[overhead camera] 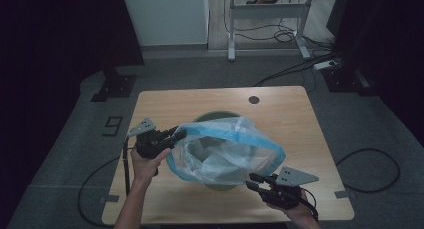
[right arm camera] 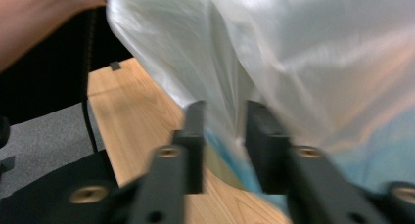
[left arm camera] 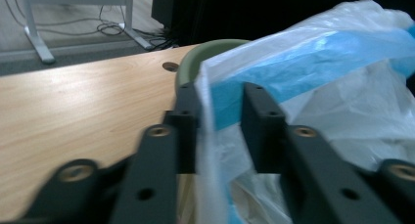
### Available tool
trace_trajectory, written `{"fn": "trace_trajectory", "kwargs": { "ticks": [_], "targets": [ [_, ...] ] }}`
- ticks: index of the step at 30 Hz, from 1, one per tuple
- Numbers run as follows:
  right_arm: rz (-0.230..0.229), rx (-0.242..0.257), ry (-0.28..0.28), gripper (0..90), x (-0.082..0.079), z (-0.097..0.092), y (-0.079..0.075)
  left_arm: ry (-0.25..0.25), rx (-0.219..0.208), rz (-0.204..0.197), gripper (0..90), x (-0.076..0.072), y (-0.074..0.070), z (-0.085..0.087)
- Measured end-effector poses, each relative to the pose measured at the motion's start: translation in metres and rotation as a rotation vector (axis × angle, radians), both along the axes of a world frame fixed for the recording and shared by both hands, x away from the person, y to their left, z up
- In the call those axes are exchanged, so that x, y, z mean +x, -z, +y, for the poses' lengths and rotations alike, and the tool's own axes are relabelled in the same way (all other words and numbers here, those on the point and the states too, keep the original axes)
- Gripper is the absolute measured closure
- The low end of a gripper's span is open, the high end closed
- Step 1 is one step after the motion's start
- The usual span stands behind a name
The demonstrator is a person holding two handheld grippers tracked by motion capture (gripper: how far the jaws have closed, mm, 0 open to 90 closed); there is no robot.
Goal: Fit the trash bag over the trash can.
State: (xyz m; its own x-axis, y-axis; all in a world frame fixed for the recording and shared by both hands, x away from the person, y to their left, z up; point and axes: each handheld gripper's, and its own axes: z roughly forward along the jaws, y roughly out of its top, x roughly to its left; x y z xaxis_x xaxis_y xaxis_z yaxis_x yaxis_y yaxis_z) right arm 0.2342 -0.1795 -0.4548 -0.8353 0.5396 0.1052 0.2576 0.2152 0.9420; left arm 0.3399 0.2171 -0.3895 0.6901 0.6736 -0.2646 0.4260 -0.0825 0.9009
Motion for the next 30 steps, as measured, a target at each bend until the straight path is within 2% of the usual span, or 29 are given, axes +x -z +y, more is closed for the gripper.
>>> {"fn": "trace_trajectory", "kwargs": {
  "ticks": [2, 5, 6, 8, 10, 12, 14, 16, 18, 19, 20, 23, 25, 28, 30],
  "targets": [
    [-0.031, 0.033, -0.017, 54.6, -0.008, -0.003, -0.012, -0.011, -0.006, 0.011, 80.0, 0.001, 0.002, 0.000],
    [-0.136, 0.078, 0.020, 46.2, -0.016, -0.011, -0.043, -0.032, -0.012, 0.017, 83.0, 0.002, 0.003, 0.001],
    [-0.156, 0.079, 0.038, 44.4, -0.016, -0.013, -0.050, -0.040, -0.018, 0.018, 83.5, 0.001, 0.003, 0.001],
    [-0.195, 0.077, 0.080, 39.8, -0.009, -0.016, -0.065, -0.047, -0.025, 0.016, 84.4, 0.001, 0.003, 0.002],
    [-0.208, 0.074, 0.102, 37.6, 0.003, -0.017, -0.075, -0.048, -0.026, 0.015, 84.9, 0.001, 0.002, 0.002],
    [-0.222, 0.039, 0.139, 35.9, 0.017, -0.014, -0.080, -0.046, -0.027, 0.013, 85.2, 0.001, 0.002, 0.002],
    [-0.213, 0.014, 0.159, 35.8, 0.032, -0.011, -0.080, -0.045, -0.026, 0.012, 85.3, 0.001, 0.002, 0.002],
    [-0.207, -0.028, 0.172, 40.6, 0.044, -0.005, -0.078, -0.044, -0.025, 0.011, 85.8, 0.001, 0.003, 0.002],
    [-0.199, -0.065, 0.188, 52.3, 0.054, 0.001, -0.075, -0.045, -0.027, 0.007, 86.6, 0.002, 0.003, 0.003],
    [-0.199, -0.065, 0.188, 52.3, 0.054, 0.001, -0.075, -0.045, -0.027, 0.007, 87.0, 0.002, 0.003, 0.003],
    [-0.174, -0.055, 0.214, 67.2, 0.062, 0.002, -0.073, -0.047, -0.032, 0.005, 87.4, 0.002, 0.003, 0.004],
    [-0.162, -0.030, 0.247, 82.8, 0.069, 0.002, -0.073, -0.049, -0.036, 0.006, 88.3, 0.003, 0.002, 0.005],
    [-0.154, 0.007, 0.248, 87.8, 0.074, 0.002, -0.074, -0.051, -0.037, 0.007, 88.8, 0.004, 0.001, 0.005],
    [-0.167, 0.019, 0.272, 88.8, 0.081, 0.004, -0.075, -0.054, -0.037, 0.008, 89.0, 0.005, -0.002, 0.004],
    [-0.148, 0.037, 0.287, 88.8, 0.090, 0.003, -0.076, -0.060, -0.032, 0.012, 89.0, 0.009, -0.003, 0.004]
  ]
}}
